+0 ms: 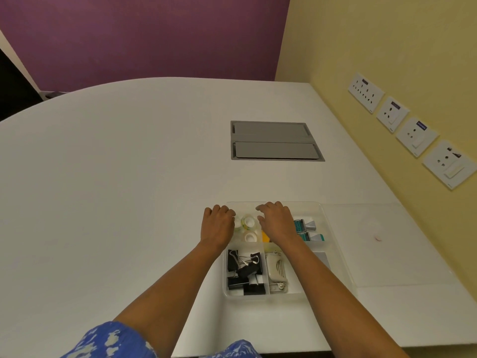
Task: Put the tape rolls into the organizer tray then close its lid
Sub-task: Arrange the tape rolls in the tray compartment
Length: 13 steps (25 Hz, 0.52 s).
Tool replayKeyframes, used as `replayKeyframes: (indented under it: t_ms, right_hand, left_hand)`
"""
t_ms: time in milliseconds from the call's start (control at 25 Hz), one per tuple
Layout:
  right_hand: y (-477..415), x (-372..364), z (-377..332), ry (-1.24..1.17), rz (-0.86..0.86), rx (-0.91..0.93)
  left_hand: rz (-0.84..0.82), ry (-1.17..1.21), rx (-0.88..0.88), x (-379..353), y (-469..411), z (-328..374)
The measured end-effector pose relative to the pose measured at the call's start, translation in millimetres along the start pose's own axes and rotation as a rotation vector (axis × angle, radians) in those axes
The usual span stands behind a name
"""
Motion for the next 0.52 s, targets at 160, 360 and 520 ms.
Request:
replayKeyframes:
  t_ms: [160, 360, 520]
  right_hand:
    - [19.6, 1.5, 6.2, -0.011, -0.009, -0.052]
    - [38.5, 9.6, 20.2, -0.039, 0.028, -0.130]
    - [45.1, 20.7, 51.3, -0.108, 0.074, -0.201]
  left_hand:
    - [-0.009, 0.011, -0.014, 5.5, 15.4, 6.5]
    - [0.008, 0.042, -0.057, 15.0, 20.8, 25.7]
    - [0.034, 0.098, -0.104, 16.1, 9.2, 61.2]
Point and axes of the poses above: each hand's wrist, its own y-axis away from the middle knuckle, its own x-axis out of the back of the hand, z = x × y, the point moved 6 cm from there along -y, towards the middle knuckle, and after that the axes turned 11 degrees about -x, right-handed, at the moved point
